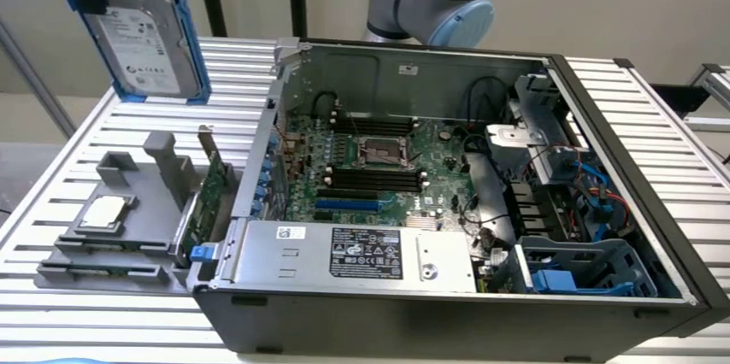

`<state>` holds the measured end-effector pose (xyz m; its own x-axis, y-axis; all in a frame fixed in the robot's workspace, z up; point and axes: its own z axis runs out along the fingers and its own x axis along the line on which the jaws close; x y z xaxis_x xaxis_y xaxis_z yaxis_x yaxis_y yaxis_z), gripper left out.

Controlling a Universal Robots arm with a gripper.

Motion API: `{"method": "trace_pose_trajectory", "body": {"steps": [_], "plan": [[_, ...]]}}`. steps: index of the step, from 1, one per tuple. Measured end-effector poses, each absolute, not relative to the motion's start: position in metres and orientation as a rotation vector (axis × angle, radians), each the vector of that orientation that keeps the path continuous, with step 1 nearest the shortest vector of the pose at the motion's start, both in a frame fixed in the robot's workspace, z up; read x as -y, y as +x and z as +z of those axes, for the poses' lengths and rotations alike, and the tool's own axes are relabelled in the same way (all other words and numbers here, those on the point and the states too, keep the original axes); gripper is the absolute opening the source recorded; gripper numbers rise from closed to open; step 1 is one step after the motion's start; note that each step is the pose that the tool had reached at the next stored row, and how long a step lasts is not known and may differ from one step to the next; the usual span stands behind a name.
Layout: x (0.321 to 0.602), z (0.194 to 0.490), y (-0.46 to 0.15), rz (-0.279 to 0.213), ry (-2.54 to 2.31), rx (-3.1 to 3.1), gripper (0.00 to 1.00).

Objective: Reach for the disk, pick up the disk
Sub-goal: 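Pick up the disk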

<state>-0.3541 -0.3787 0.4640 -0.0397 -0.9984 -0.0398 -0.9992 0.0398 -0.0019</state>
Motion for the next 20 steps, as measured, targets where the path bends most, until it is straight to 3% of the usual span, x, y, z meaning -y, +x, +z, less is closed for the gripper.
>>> {"method": "trace_pose_trajectory", "body": {"steps": [8, 20], "plan": [[0.381, 0.497, -0.318, 0.051, -2.153, -2.241, 0.33], [0.392, 0.499, -0.263, 0.066, -2.147, -2.234, 0.33]]}}
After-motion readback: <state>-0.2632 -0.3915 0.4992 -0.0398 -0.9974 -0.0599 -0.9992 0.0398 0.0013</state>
